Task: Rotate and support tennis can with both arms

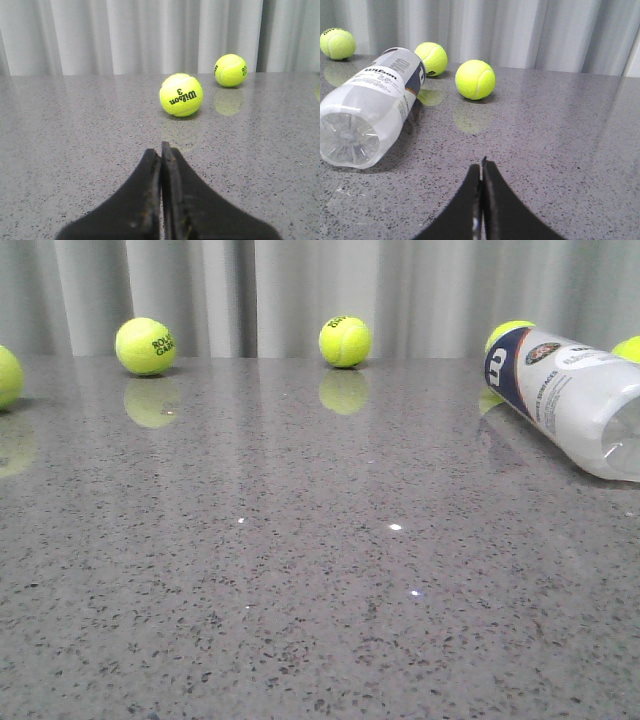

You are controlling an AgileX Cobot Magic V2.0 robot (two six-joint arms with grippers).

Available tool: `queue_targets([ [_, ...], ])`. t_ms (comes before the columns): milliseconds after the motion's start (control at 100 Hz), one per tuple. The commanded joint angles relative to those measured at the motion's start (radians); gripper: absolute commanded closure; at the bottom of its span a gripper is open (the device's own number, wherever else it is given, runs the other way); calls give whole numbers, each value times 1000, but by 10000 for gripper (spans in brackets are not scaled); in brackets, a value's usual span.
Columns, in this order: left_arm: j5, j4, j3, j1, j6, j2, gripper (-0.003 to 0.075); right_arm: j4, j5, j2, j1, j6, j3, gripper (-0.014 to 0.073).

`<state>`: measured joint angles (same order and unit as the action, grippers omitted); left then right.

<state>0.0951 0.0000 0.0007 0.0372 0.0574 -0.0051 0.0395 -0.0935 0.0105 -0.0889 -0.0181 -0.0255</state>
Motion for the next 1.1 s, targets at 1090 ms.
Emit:
queue_targets([
  [1090, -72, 0, 44, -9, -8, -35, 739, -4, 1, 2, -7, -6, 42, 661],
])
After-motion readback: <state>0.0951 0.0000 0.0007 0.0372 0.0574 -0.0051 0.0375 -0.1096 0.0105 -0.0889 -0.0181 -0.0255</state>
